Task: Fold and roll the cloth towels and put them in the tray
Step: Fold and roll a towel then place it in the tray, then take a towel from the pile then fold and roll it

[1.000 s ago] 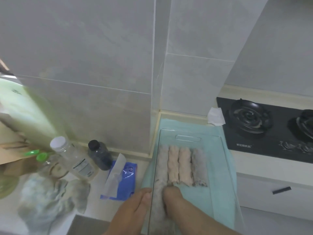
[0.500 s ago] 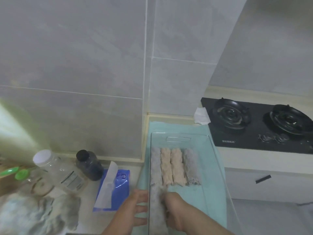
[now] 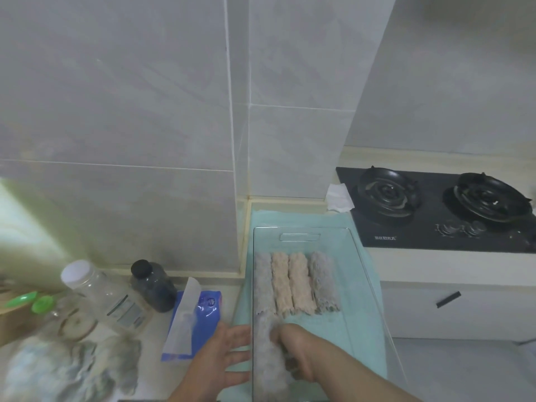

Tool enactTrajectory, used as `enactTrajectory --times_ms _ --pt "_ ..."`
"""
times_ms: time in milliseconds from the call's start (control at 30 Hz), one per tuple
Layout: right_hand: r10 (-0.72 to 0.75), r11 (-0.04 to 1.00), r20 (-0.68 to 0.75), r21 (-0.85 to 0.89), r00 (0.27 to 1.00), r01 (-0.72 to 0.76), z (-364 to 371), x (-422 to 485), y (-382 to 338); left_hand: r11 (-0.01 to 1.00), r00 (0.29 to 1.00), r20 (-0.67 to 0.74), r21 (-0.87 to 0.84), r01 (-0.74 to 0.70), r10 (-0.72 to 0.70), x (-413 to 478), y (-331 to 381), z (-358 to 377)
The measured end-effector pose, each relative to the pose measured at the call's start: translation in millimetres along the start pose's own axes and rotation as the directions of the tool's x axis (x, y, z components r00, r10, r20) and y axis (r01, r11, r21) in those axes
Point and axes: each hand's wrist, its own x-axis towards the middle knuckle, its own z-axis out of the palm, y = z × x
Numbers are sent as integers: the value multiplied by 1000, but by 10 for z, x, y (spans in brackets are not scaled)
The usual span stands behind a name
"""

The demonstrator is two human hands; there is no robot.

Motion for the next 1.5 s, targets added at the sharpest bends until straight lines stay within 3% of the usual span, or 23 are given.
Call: enactTrajectory --times_ms 167,267,467,600,667,733,933,1100,1167,1233,1300,1400,1500 --pt "-6 999 -109 -52 994 0 -81 -39 -17 1000 1000 0 28 13 -13 -44 4 -54" --pt "-89 996 -108 -6 990 89 -119 -116 -80 999 1000 -11 48 25 -25 -41 31 -133" --pt "-106 992 -158 -79 982 94 -338 -82 -172 998 995 -73 -14 -69 68 -92 212 -161" --pt "4 986 9 -164 1000 -2 -285 -30 -84 996 986 -141 -21 -91 87 -103 216 -90" --pt "95 990 167 -116 981 -76 -173 -57 -33 998 989 -142 42 -38 44 -102 142 -11" --pt "70 996 236 -66 969 -56 -84 2 27 999 992 -123 46 -8 14 -115 83 74" --pt "-11 1000 188 -8 982 12 -105 111 -2 998 982 -187 -31 -48 41 -163 165 23" --pt "3 977 148 -211 989 29 -338 28 -30 981 947 -283 -72 -181 154 -327 96 -3" --pt "-45 958 120 -275 992 77 -468 -31 -90 963 920 -329 -92 -254 211 -438 60 58" --pt "-115 910 166 -377 979 171 -629 -132 -197 932 880 -383 -110 -345 281 -557 -12 127" --pt "-231 875 245 -370 941 312 -770 -274 -366 883 821 -440 -118 -454 363 -706 -105 210" --pt "-421 854 338 -166 842 493 -933 -630 -585 793 709 -527 -103 -601 469 -978 -256 386" --pt "-599 721 415 -92 685 686 -1070 -1149 -656 711 603 -607 -87 -698 518 -1322 -429 582"
